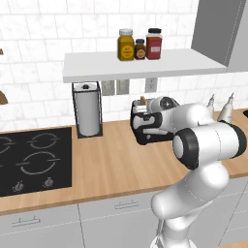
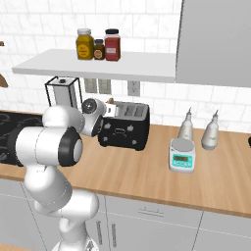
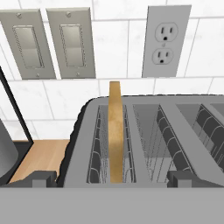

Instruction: Start the toaster. Once the lever pops up, take the bread to the plate on the dining counter.

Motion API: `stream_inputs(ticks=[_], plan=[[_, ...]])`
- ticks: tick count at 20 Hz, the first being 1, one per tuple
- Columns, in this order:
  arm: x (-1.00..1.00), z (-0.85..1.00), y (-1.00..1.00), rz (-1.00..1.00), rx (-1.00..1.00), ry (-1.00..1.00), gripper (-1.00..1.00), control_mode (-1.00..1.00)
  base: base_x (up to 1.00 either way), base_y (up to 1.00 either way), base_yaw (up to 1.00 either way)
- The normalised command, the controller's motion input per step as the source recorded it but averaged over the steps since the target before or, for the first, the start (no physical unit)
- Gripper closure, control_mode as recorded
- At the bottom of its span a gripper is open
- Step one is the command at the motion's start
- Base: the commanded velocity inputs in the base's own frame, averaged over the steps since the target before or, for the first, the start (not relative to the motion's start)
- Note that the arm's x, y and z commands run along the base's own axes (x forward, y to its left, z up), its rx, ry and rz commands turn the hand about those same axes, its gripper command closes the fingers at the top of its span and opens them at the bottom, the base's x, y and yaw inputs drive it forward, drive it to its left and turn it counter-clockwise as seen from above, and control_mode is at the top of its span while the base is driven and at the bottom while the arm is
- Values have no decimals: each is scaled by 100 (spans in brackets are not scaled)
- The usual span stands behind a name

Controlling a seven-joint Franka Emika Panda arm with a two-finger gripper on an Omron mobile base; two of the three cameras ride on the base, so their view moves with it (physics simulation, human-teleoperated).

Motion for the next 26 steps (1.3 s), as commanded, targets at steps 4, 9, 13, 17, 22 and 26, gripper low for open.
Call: stream_inputs(ticks=[4, 9, 13, 17, 22, 26], plan=[[0, 0, 0, 0, 0, 0, -100, -100, 0, 0, 0], [10, 0, 0, 0, 0, 0, -100, -100, 0, 0, 0], [36, 0, 0, 0, 0, 1, -100, -100, 0, 0, 0], [30, 0, 0, 0, 0, 3, -100, -100, 0, 0, 0], [13, -1, 0, 0, 0, 1, -100, -100, 0, 0, 0], [0, -14, -2, 0, 0, 5, -100, -100, 0, 0, 0]])
